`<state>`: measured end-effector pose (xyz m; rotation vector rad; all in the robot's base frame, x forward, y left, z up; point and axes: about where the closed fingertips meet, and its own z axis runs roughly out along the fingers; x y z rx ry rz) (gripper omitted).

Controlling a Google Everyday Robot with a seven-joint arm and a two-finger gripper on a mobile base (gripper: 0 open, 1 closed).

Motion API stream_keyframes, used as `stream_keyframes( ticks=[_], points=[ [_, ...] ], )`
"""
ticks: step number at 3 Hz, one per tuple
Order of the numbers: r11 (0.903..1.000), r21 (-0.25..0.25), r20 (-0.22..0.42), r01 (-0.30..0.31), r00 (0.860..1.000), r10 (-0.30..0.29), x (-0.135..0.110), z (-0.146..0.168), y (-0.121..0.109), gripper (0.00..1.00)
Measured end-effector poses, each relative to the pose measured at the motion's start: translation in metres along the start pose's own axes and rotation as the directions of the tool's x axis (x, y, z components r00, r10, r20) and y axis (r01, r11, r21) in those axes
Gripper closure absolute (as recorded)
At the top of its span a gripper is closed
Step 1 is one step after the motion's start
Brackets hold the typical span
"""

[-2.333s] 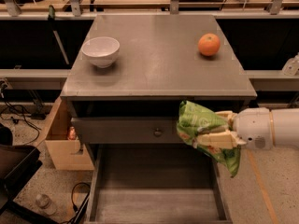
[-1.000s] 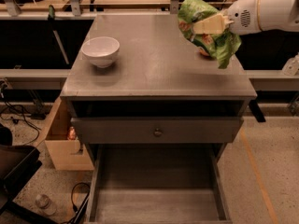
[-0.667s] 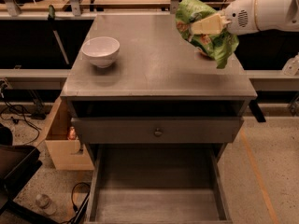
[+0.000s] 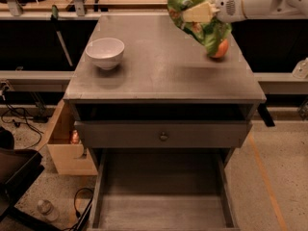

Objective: Pick green rice chip bag from middle drawer and place on counter

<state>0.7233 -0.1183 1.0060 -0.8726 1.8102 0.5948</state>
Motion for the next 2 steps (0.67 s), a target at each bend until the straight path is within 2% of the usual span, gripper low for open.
stream_keyframes(
  ticks=[1, 2],
  points=[
    [0.9956, 0.027, 0.021, 0.089, 0.996, -0.090, -0.041, 0.034, -0.014, 1.00],
    [0.9860, 0.059, 0.034, 0.156, 0.987, -0.158, -0.075, 0.067, -0.027, 1.00]
  ],
)
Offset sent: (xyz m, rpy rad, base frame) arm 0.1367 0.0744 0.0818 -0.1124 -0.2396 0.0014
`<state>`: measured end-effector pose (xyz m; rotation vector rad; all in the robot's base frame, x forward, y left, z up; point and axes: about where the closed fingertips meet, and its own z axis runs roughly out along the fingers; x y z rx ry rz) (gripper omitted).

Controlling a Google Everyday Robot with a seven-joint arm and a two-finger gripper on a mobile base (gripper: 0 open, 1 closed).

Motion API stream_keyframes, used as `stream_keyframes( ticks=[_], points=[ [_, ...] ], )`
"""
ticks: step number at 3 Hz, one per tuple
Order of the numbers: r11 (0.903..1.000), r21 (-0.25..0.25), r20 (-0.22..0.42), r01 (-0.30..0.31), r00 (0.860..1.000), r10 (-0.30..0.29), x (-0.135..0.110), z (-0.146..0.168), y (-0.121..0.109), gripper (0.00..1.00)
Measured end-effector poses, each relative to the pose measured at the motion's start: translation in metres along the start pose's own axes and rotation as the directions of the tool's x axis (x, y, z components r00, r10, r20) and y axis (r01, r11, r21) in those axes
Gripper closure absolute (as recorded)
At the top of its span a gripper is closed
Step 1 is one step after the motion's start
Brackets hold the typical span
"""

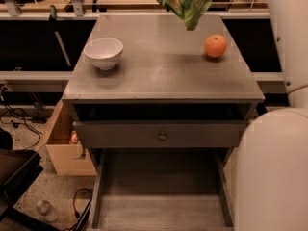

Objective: Pick green rice chip bag from middle drawer and place on counter

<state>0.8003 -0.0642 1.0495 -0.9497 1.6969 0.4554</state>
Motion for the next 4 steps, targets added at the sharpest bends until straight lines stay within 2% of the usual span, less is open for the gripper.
stream_keyframes(
  ticks=[1, 2, 3, 4],
  points=[
    [0.9997, 0.022, 0.029, 0.003, 1.000, -0.004, -0.009, 0.027, -0.013, 1.00],
    [0.9975, 0.071, 0.034, -0.009, 0.999, 0.006, -0.005, 0.054, -0.030, 1.00],
    [0.9856, 0.169, -0.011, 0.006, 1.000, -0.004, 0.001, 0.079, -0.049, 1.00],
    [0.9443, 0.323, -0.112, 0.061, 0.993, -0.026, 0.005, 0.096, -0.075, 0.99]
  ],
)
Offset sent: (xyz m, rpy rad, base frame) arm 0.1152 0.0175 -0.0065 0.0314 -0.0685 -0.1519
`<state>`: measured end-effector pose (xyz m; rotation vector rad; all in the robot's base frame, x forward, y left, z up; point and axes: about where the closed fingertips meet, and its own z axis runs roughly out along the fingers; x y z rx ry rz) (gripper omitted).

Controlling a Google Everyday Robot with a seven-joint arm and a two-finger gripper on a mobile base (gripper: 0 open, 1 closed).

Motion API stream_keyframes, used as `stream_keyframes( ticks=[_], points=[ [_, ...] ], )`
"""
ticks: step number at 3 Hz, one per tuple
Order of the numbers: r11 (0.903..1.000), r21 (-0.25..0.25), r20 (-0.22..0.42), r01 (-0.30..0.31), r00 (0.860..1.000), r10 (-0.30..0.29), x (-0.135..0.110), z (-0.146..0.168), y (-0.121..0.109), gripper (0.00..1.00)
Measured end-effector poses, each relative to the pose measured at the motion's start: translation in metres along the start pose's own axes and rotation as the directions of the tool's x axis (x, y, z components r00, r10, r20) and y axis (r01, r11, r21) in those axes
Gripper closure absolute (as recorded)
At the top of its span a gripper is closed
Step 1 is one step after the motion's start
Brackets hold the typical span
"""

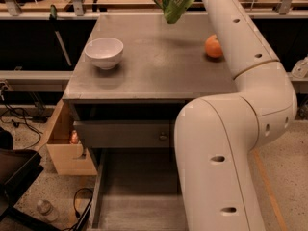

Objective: Pick green rice chip bag from middle drawer and place on counter

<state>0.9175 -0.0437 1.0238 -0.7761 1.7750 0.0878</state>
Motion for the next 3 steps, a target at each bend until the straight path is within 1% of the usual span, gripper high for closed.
stream_keyframes(
  ticks=[1, 3],
  points=[
    [1.0000, -0.008, -0.001, 0.000, 1.000, 0.000, 0.0034, -0.0016, -0.0004, 0.77],
    [0.9999, -0.016, -0.006, -0.001, 1.000, 0.001, 0.0063, 0.0048, 0.0048, 0.30]
  ],
)
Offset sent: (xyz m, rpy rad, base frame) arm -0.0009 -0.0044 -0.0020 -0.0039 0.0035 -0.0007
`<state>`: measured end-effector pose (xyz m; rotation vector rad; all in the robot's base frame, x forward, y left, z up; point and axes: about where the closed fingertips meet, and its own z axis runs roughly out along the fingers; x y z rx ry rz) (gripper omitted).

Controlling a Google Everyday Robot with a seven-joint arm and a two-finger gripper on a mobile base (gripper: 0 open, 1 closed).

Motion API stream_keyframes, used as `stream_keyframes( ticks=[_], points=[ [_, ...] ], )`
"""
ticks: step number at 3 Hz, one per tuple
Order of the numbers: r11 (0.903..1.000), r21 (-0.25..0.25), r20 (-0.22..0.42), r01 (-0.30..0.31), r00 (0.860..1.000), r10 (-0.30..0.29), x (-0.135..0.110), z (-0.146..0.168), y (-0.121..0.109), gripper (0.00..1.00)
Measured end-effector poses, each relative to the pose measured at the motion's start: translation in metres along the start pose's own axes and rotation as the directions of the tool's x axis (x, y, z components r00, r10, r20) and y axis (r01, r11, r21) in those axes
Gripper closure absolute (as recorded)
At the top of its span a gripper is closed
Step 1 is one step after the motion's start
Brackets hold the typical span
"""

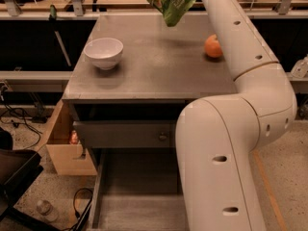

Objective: Pick green rice chip bag from middle drawer and place on counter

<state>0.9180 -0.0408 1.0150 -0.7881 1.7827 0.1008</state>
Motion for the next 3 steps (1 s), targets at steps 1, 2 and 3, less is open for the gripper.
stream_keyframes(
  ticks=[1, 2, 3],
  points=[
    [1.0000, -0.005, -0.003, 0.000, 1.000, 0.000, 0.0015, 0.0033, 0.0027, 0.07],
    [1.0000, -0.008, -0.005, 0.000, 1.000, 0.000, 0.0028, 0.0058, 0.0047, 0.00],
    [1.0000, -0.008, -0.005, 0.000, 1.000, 0.000, 0.0028, 0.0059, 0.0048, 0.00]
  ],
)
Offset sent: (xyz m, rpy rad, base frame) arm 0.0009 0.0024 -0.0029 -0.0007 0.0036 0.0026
